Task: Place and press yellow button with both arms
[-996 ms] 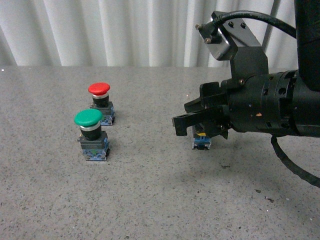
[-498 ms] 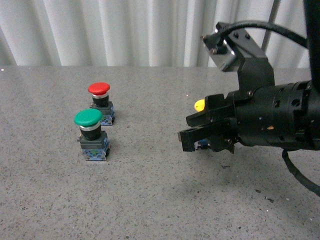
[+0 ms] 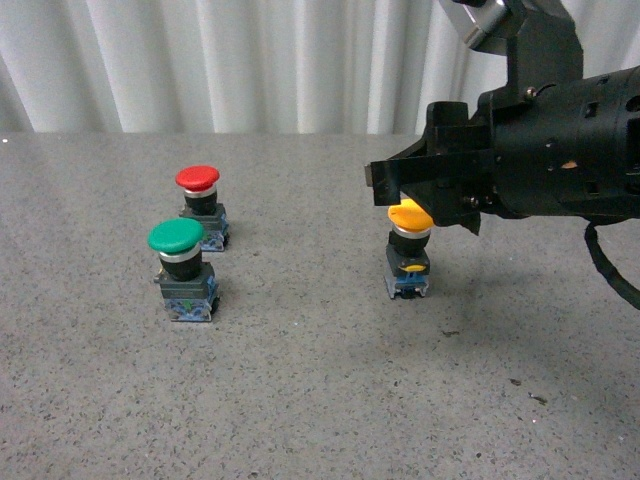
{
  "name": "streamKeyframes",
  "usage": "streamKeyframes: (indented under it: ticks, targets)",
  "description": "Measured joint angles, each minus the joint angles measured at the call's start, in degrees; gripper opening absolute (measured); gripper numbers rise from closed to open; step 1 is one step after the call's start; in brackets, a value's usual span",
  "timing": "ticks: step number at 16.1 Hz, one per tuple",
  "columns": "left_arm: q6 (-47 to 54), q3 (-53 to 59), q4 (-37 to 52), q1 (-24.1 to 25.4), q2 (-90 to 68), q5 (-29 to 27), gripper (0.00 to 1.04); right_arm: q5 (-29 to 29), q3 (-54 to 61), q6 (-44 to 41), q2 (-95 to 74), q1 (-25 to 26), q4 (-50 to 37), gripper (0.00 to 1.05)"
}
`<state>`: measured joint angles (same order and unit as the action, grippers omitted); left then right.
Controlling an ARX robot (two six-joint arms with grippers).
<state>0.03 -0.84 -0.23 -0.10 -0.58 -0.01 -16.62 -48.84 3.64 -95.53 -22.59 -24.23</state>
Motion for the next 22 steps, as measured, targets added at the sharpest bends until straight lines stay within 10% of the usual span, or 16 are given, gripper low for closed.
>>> streamKeyframes:
  ticks: [22]
  targets:
    - [0.00, 0.00, 0.02, 0.00, 0.00, 0.00, 0.98, -0.44, -3.85, 3.87, -8.31, -0.04, -4.20, 0.02]
